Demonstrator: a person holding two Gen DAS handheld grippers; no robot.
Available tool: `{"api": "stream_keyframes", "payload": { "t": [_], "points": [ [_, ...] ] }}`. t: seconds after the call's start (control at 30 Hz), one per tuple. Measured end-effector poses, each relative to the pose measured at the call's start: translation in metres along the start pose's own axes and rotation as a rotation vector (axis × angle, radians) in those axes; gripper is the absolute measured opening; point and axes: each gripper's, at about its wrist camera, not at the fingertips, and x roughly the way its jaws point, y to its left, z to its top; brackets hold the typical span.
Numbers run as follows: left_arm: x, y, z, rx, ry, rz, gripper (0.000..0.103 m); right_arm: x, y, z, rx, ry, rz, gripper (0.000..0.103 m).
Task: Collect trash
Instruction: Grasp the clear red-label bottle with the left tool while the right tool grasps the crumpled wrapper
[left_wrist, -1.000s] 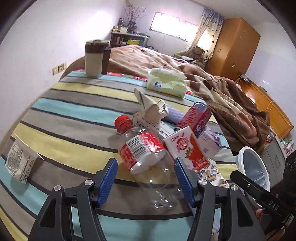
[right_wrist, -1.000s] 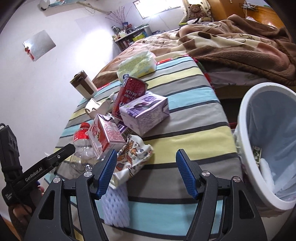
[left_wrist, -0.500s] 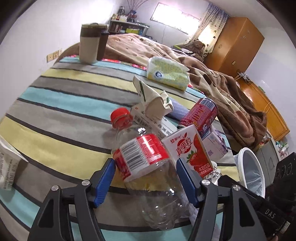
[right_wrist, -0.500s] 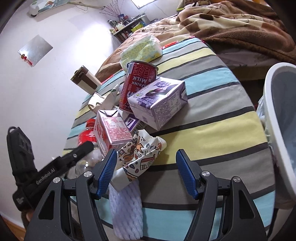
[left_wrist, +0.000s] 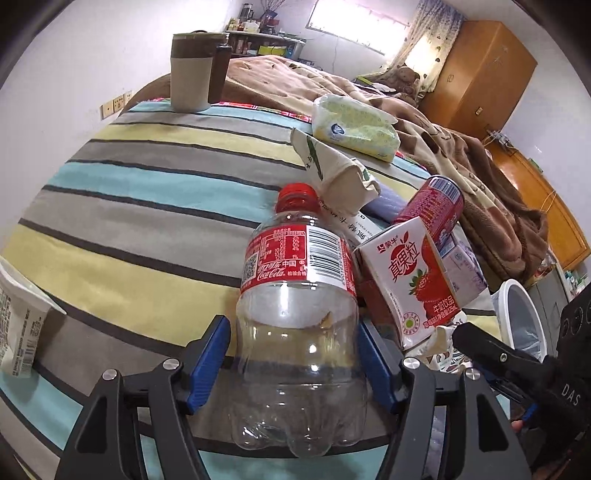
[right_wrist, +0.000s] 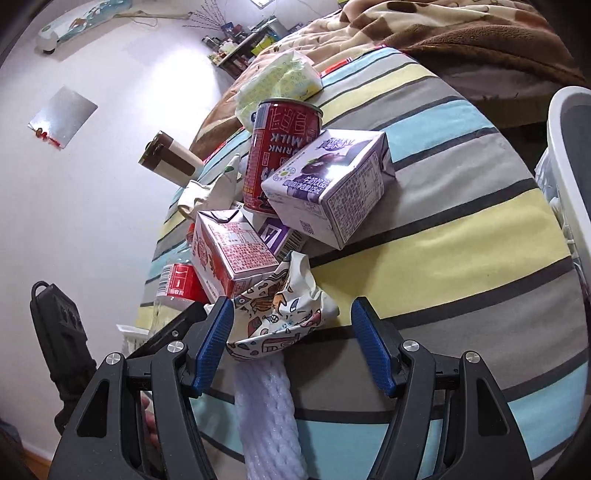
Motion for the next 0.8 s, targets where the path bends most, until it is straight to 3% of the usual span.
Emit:
{"api": "stream_keyframes", "payload": {
  "t": [0.07,0.17,0.27,0.47,0.8],
  "points": [
    [0.0,-0.001,0.002,0.009,-0.004,0.009,0.068,-0.001,0.0,0.0,0.003,-0.006,0.004,0.064],
    [0.0,-0.001,0.005,0.015,-0.009,0.013,0.068,-0.001,-0.007,0.001,0.04,-0.003,0.019,0.038],
    [0.004,0.003,0.005,0.001,0.01,-0.009,0.068,0.001,-0.015,0.0,0.078,0.006,0.059,0.038],
    [0.006,0.005,0.005,-0.003,0.017,-0.031,0.062,-0.005,-0.01,-0.001,0.04,-0.023,0.06,0.038],
    [-0.003,0.005,-0.002,-0.003,-0.005,-0.028,0.062,-0.025,-0.006,-0.002,-0.059,-0.099,0.001,0.037]
  ]
}}
